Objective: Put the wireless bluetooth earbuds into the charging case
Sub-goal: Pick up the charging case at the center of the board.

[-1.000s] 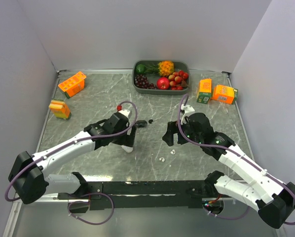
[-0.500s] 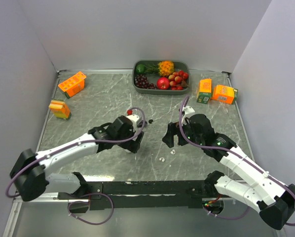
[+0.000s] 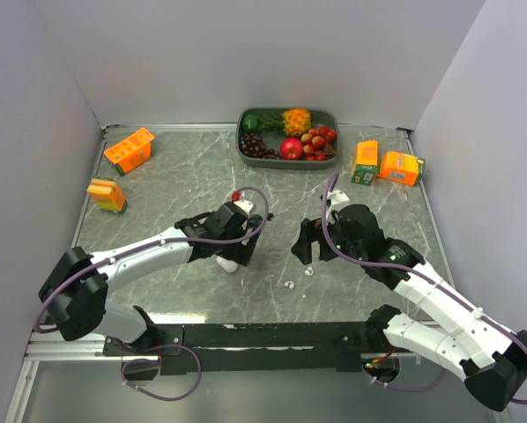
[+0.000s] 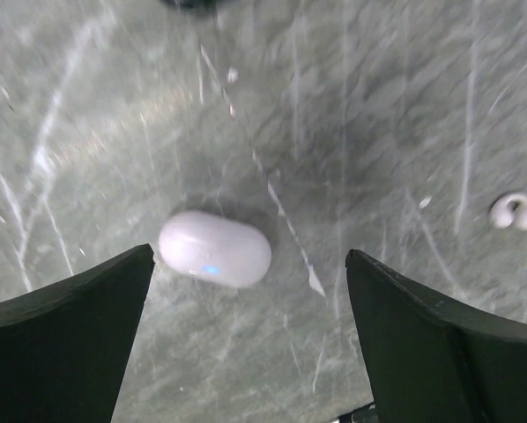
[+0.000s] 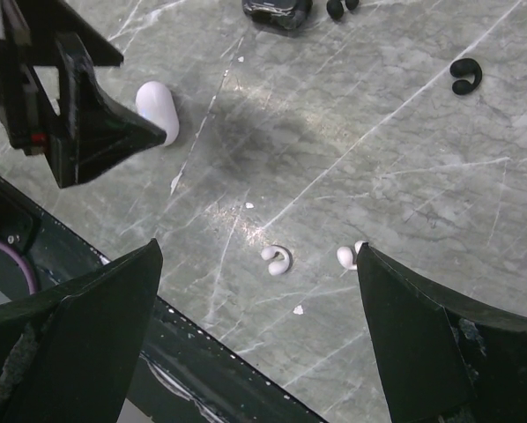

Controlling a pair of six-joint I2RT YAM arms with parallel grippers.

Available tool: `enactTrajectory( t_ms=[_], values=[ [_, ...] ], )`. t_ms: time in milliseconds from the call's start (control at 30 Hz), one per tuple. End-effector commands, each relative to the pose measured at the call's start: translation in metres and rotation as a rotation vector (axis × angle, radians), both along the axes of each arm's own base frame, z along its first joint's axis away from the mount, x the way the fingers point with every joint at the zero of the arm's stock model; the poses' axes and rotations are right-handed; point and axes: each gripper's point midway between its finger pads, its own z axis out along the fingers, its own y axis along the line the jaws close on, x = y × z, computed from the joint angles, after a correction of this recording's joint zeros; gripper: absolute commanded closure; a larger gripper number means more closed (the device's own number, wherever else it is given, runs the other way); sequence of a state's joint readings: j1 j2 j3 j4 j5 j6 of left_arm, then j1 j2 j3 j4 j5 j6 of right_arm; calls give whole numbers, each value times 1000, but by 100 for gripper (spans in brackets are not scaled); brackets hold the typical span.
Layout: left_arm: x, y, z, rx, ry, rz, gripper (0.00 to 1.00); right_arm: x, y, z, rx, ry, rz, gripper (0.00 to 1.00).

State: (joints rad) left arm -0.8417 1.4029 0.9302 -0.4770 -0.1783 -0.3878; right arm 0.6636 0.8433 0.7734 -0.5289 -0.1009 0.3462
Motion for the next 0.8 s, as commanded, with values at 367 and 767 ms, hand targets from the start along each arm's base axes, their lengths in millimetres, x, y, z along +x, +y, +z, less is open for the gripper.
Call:
enactTrajectory(
  t_ms=[367, 767],
  values=[
    [-28, 18, -36, 52, 145, 60, 4, -4, 5, 14, 46, -31, 14, 1],
    [-11, 28, -49, 94, 178, 101, 4, -7, 4, 13, 59, -25, 10, 1]
  ],
)
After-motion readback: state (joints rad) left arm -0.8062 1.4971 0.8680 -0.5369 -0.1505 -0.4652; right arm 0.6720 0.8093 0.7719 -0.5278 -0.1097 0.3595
